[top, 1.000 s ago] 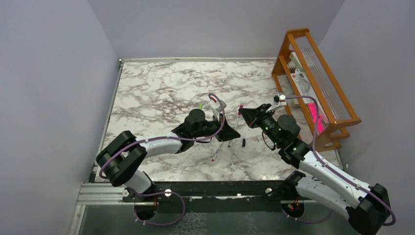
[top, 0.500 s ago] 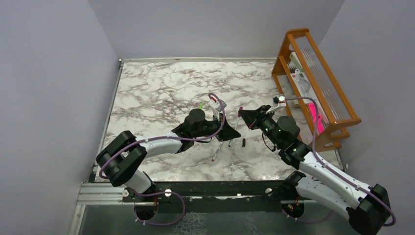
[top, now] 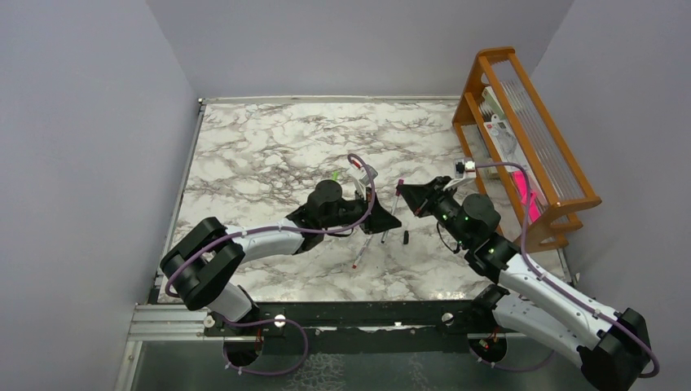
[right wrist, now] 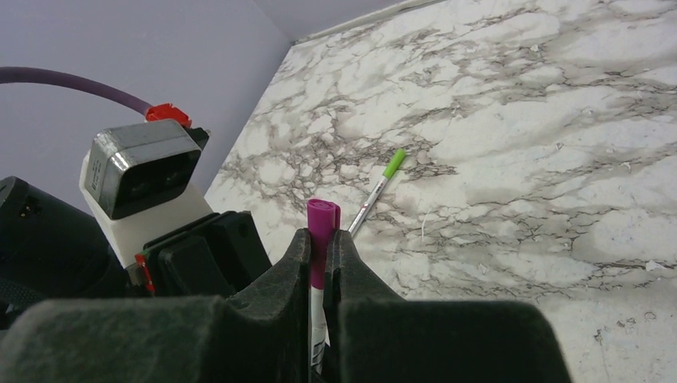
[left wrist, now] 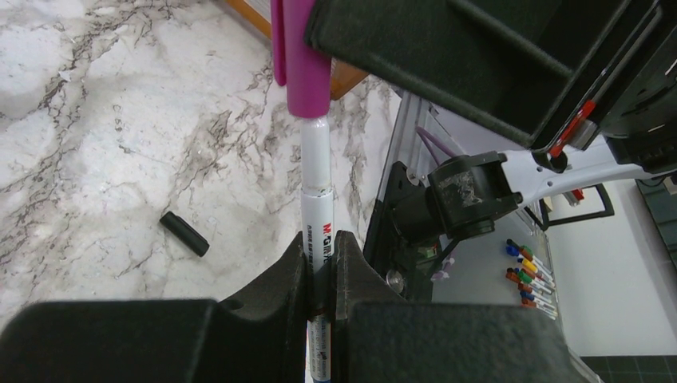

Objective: Insert the pens into the pen caps

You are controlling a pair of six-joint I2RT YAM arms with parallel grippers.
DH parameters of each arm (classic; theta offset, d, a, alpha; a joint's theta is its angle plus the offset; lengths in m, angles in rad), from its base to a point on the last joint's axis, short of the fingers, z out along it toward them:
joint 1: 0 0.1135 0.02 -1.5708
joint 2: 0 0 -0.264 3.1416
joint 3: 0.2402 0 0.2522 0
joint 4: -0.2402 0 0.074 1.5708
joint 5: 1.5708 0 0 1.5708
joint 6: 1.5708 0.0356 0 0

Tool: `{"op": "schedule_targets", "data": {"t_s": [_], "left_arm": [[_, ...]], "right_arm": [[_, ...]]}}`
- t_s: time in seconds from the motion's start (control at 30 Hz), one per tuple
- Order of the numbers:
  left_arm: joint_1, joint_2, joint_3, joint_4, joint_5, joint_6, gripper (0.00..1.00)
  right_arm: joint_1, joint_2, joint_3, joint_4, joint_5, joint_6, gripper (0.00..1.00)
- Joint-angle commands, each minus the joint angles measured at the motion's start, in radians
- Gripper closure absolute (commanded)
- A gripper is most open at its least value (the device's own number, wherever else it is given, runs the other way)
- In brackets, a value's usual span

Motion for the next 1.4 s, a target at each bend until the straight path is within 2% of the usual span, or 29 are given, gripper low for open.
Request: {"op": "schedule_targets", "data": {"t_s": [0.0, 0.33, 1.37], "left_arm": [[-0.004, 0.006, 0.05, 0.033, -0.025, 0.008, 1.0], [-0.002, -0.019, 0.084, 0.008, -0.102, 0.029, 1.0], [0.034, 0.052, 0.267, -0.05, -0.105, 0.119, 1.0]], "right_arm": [[0.004, -0.017, -0.028, -0.003, -0.038, 0.021, 0.99], [0.004, -0.071, -0.08, -0.012, -0.063, 0.049, 0.99], [0.005, -0.099, -0.183, -0.026, -0.141, 0.097, 0.99]]}}
